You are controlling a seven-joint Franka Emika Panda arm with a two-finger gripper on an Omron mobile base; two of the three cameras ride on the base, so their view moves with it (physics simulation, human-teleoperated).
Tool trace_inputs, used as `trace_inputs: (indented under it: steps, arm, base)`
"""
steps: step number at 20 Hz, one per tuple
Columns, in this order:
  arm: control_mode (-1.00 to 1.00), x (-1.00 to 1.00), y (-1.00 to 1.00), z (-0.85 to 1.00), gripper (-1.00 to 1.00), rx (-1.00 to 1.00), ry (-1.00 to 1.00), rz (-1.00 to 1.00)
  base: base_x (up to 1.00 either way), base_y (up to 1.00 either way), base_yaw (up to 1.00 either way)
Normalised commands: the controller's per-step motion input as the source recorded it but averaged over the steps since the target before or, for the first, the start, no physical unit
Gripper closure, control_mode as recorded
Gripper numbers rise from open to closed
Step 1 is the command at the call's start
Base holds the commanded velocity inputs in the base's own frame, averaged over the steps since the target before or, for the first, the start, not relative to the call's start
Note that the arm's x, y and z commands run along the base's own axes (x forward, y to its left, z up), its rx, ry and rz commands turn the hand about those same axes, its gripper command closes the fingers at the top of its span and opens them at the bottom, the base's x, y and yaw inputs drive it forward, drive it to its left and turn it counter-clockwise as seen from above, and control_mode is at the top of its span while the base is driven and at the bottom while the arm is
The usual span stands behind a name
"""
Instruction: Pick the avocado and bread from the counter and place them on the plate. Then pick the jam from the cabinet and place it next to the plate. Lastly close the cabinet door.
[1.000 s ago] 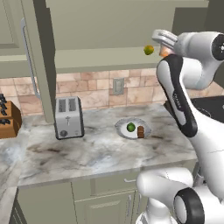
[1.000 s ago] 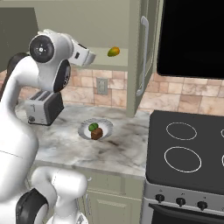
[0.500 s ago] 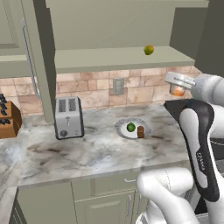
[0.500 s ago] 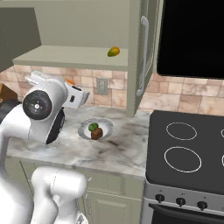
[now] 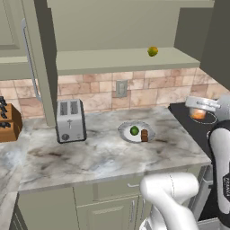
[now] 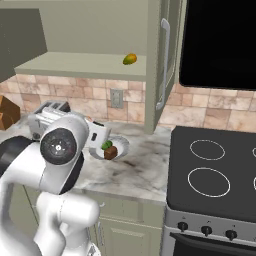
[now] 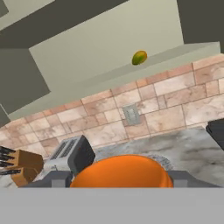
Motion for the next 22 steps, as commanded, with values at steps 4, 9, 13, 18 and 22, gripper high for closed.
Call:
trace_inputs:
  steps: [4, 9, 13, 18, 22]
  arm:
    - [-1.0, 0.35, -0.49, -0.26, 1.0, 0.0, -0.04, -0.02]
    - [-1.0, 0.74, -0.09, -0.51, 1.0, 0.0, -0.2, -0.02]
    - [-1.0, 0.73, 0.05, -0.51, 1.0, 0.0, -0.23, -0.04]
    - [-1.0, 0.66, 0.0, -0.22, 1.0, 0.0, -0.09, -0.04]
    - [-1.0, 0.72, 0.0, -0.05, 1.0, 0.0, -0.01, -0.01]
  base:
    - [0.0, 0.0, 0.0]
    - [0.0, 0.0, 0.0]
    - [0.0, 0.0, 0.0]
    - [0.0, 0.0, 0.0]
    - [0.0, 0.0, 0.0]
